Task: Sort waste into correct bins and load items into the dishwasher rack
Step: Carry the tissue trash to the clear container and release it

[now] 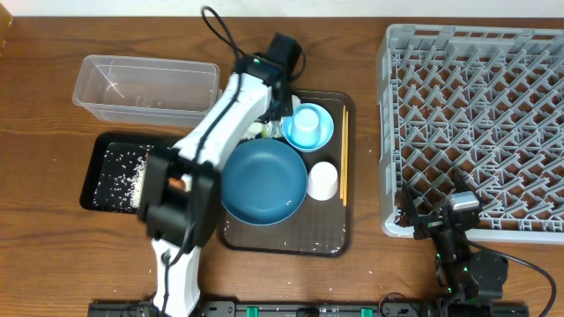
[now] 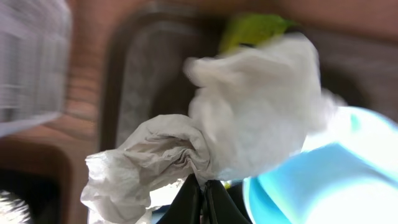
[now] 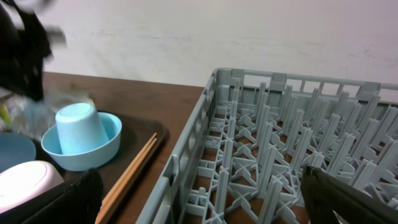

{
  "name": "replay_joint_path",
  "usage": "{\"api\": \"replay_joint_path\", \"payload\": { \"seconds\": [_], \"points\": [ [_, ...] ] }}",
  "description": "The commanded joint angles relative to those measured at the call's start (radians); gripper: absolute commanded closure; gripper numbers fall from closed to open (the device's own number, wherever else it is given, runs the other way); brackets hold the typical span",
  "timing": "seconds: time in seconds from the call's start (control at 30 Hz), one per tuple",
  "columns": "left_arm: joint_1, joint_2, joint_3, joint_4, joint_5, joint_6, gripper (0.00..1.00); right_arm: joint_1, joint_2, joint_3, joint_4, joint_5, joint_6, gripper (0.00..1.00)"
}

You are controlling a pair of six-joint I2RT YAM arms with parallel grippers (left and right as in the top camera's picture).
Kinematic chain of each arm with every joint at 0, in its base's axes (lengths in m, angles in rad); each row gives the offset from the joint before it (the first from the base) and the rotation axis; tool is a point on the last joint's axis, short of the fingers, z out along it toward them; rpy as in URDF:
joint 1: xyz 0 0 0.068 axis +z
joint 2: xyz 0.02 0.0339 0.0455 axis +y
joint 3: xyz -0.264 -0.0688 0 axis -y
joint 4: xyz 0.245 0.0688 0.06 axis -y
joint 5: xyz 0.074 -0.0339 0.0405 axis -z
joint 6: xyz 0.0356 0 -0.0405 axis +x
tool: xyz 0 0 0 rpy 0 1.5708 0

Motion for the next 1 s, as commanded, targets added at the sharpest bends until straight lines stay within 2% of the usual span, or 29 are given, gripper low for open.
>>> {"api": "replay_joint_path", "payload": {
  "seconds": [0.0,0.4,0.97],
  "points": [
    [0.004,-0.100,0.001,-0.003,-0.016,-0.002,0.94,-0.018,-0.006,-0.001,-0.005,-0.001,-0.015,0.01],
    [0.058,-0.138,0.001,0.040,-0.021,-0.002,0.94,-0.018,-0.006,-0.001,-0.005,-0.001,-0.014,0.01],
    [0.347,-0.140,0.001,0.169,-0.021,-0.063,0.94,-0.018,-0.006,-0.001,-0.005,-0.001,-0.015,0.01]
  ]
}}
